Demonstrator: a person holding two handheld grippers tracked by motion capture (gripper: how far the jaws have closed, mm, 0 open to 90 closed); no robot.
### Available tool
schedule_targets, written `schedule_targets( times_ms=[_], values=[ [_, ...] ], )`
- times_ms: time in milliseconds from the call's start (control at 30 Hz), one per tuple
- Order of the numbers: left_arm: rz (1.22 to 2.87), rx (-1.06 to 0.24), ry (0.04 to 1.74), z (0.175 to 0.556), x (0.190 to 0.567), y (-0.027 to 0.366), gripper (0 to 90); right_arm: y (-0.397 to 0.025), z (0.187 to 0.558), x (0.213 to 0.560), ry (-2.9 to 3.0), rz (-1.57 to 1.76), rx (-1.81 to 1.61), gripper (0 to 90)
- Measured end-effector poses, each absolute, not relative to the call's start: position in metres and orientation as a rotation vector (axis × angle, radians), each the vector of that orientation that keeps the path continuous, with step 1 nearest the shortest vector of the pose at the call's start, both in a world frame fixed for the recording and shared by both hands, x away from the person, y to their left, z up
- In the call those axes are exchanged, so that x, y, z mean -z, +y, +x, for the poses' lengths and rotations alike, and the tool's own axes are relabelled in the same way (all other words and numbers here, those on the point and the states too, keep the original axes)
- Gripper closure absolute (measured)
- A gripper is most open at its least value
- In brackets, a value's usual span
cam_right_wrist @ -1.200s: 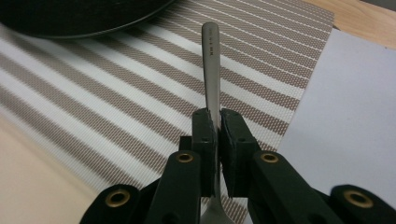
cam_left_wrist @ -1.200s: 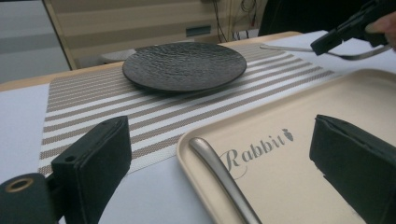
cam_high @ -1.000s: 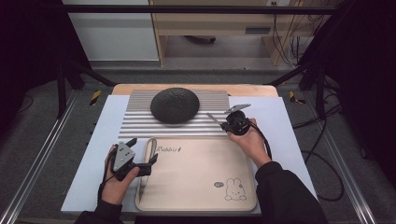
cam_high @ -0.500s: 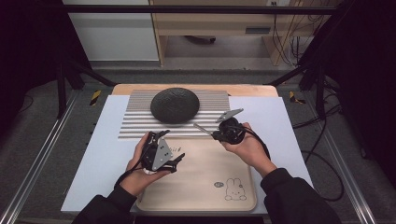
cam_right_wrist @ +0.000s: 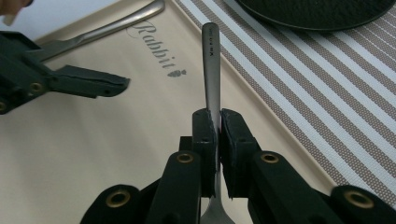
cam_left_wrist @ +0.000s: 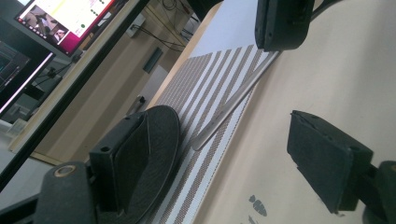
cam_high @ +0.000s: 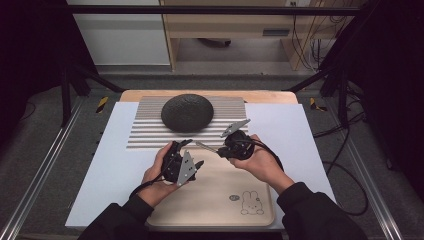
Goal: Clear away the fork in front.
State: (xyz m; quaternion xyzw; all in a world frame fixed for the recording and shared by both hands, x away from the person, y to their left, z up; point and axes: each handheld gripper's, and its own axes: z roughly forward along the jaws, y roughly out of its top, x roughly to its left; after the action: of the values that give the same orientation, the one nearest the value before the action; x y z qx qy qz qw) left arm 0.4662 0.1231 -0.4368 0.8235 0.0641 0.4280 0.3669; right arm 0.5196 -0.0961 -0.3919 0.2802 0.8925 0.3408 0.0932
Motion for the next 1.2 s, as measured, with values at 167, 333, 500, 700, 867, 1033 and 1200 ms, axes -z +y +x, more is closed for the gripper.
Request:
schedule_targets(
  times_ms=[167,333,500,700,867,1033,1200],
  values=[
    [2.138,-1.154,0.112,0.466,0.442,0.113,23.7,-0.090,0.517,0.385,2.668,0.804,-1.013,85.0],
    [2.142,-1.259,0.042,0.462,0.446,0.105,26.6,-0.085,0.513,0.379,2.694,0.771,-1.011,85.0],
    [2.134,-1.310,0.005,0.458,0.447,0.102,32.2,-0.082,0.509,0.375,2.715,0.743,-1.003,85.0],
    [2.140,-1.339,-0.039,0.454,0.447,0.099,42.3,-0.080,0.506,0.373,2.734,0.716,-0.990,84.9],
    [2.145,-1.370,-0.075,0.452,0.448,0.098,52.4,-0.078,0.506,0.372,2.740,0.701,-0.980,84.9],
    [2.148,-1.397,-0.091,0.451,0.449,0.097,58.1,-0.079,0.507,0.369,2.735,0.697,-0.980,84.9],
    [2.140,-1.430,-0.097,0.451,0.449,0.096,61.2,-0.078,0.507,0.369,2.739,0.689,-0.976,84.9]
  ],
)
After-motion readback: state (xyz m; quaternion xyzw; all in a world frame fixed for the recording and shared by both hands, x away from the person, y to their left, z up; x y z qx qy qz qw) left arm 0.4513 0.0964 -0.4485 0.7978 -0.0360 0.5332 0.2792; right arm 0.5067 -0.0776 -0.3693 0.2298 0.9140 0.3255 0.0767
